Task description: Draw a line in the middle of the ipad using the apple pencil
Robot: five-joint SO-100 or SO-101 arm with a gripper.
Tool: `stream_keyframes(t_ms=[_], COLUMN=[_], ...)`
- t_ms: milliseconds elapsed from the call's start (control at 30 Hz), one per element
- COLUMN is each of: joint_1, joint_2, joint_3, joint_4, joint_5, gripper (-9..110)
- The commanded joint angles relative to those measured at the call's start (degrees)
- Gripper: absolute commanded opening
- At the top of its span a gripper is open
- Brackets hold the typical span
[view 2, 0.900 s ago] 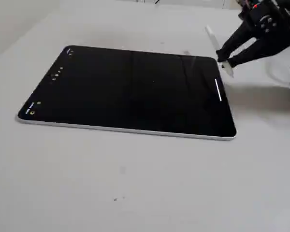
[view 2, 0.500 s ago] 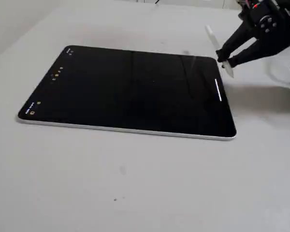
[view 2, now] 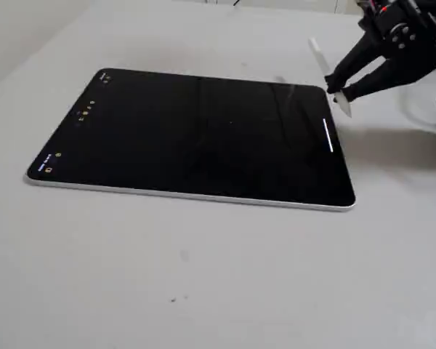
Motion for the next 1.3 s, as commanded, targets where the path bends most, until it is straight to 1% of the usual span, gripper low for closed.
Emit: stream_keyframes(t_ms=[0,667,700,767,1000,1167,1267], joint_1=[-0.4,-0.6,-1.4,-3.7,-9.2,-10.3,-10.8], joint_2=[0.9,0.9,0.9,0.9,1.0,-2.5,-12.7], joint_3=[-0.3,-0.3,-0.2,-0.1,0.9,3.2,3.2], joint_4=[-0.7,-0.9,-1.4,-3.0,-16.3,-32.1,-47.4], joint_5=[0.4,0.0,-2.0,-9.3,-21.6,-31.9,-38.4], gripper=[0,0,0,0,0,0,0])
